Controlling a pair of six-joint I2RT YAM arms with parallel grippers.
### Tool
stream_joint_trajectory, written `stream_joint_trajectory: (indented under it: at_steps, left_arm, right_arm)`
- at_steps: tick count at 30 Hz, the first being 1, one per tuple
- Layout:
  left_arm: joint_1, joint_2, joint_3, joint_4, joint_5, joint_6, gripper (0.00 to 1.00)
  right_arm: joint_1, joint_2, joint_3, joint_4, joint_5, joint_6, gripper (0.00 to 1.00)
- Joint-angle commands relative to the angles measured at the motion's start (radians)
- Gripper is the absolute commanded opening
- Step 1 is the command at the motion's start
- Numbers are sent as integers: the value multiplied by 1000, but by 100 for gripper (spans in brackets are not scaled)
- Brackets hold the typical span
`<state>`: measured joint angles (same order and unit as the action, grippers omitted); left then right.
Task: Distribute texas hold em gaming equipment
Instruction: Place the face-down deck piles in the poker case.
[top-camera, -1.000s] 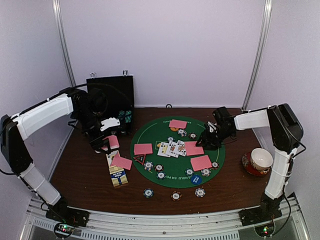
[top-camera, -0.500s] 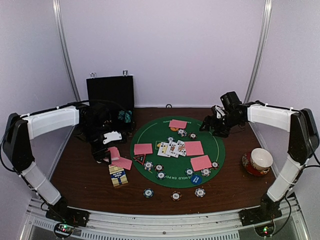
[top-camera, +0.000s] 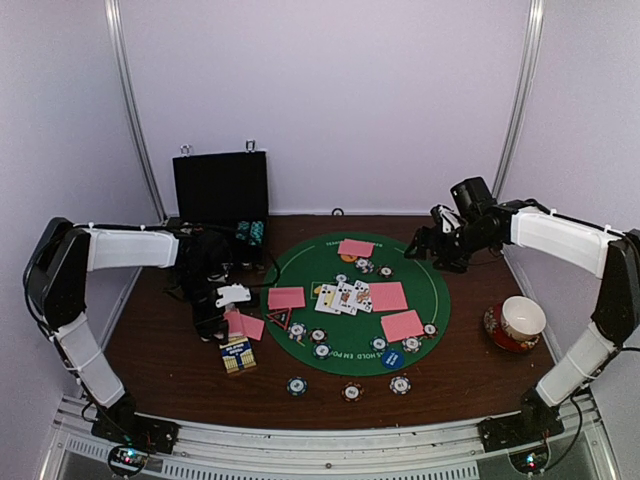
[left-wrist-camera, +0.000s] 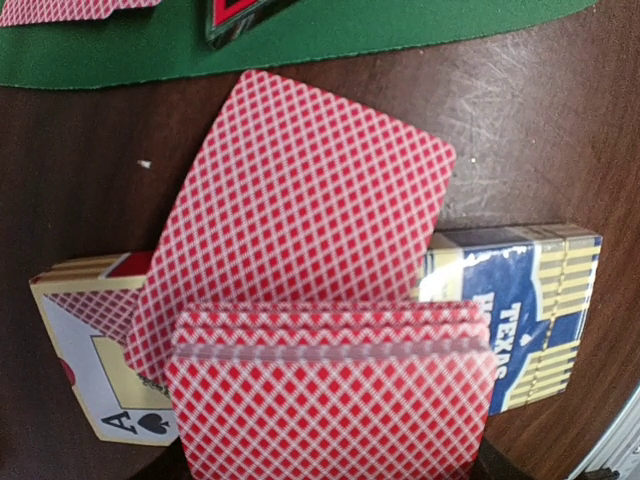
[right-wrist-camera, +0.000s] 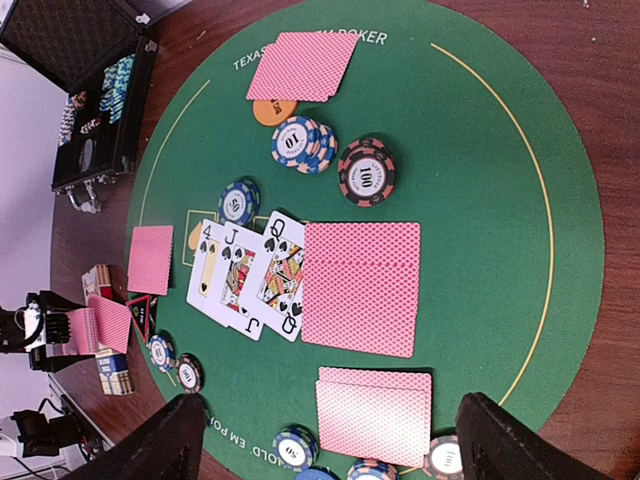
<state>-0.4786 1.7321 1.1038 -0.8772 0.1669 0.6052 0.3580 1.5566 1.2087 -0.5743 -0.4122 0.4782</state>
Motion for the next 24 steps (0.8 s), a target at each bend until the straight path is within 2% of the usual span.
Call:
stream_joint_trajectory:
  at_steps: [1,2,3,6,7,14,18,21,24]
  left_arm:
    - [5,-1,-24,61,-13,12,59]
    - [5,-3,-28,60,-12,13,68]
    - [5,-5,-30,61,-12,12,70]
    - [5,-14,-30,60,-9,0,95]
    - [5,-19,-30,58,-3,-1,97]
    - [7,-47,3,30,-7,-29,98]
    - [24,-76,78,-33,-4,-64,98]
    - [71,-107,153,-71,14,-106,98]
    - [146,-153,192,-38,26,-156,98]
  right_arm:
    - [6,-45,-20,-23,38,10,92]
    - [6,-48,-22,-25,38,9,93]
    - [7,-50,-23,-27,40,8,93]
    - [7,-60,-21,-34,42,7,94]
    - [7,-63,-18,-40,44,5,94]
    - [6,-86,6,-76,67,-7,99]
    - [6,-104,15,-103,119,-33,99]
    - [6,-128,6,-118,200,-58,99]
    - [1,-171,-15,-112,350,-71,100]
